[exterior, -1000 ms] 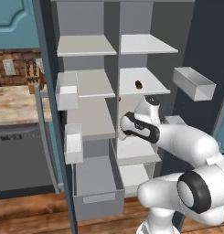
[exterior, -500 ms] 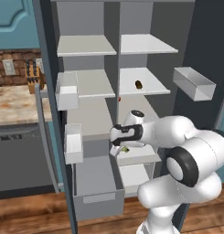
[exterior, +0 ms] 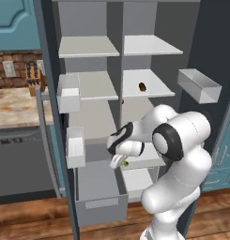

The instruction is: Take the broccoli and sweet potato from the fridge shelf and place them in the freezer drawer to begin freezing them.

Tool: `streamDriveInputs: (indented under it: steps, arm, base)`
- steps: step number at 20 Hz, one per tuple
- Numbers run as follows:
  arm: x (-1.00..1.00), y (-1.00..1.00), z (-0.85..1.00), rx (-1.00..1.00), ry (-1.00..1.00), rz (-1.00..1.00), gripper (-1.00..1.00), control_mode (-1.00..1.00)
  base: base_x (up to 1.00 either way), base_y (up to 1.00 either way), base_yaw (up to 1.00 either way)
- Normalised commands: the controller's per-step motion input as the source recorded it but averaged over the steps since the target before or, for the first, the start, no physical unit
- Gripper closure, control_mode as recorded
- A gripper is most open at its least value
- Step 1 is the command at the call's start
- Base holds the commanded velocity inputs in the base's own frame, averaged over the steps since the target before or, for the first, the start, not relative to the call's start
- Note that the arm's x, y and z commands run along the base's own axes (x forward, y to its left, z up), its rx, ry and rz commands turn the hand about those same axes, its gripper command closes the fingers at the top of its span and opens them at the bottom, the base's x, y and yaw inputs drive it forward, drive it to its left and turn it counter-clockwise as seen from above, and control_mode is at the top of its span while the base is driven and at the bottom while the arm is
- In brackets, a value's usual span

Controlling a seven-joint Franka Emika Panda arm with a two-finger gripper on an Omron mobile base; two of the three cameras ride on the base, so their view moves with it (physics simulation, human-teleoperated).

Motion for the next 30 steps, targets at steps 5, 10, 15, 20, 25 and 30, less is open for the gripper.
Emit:
streamDriveInputs:
  steps: [5,10,15,20,25,30]
  arm:
    - [0.05,0.16,-0.60,0.00,0.08,0.04,1.00,-1.00]
    - [0.26,0.01,-0.53,0.00,0.10,0.05,1.00,-1.00]
    - [0.06,0.10,-0.61,0.00,0.07,0.02,1.00,-1.00]
    - [0.11,0.29,-0.44,0.00,0.08,0.00,1.00,-1.00]
    - [0.48,0.13,-0.29,0.00,0.11,0.00,1.00,-1.00]
    - [0.51,0.08,-0.36,0.00,0.10,0.00,1.00,-1.00]
  base:
    - [0.00,0.00,0.00]
    - [0.00,0.00,0.00]
    - [0.00,0.00,0.00]
    - [0.00,0.00,0.00]
    - [0.00,0.00,0.00]
    - [0.00,0.00,0.00]
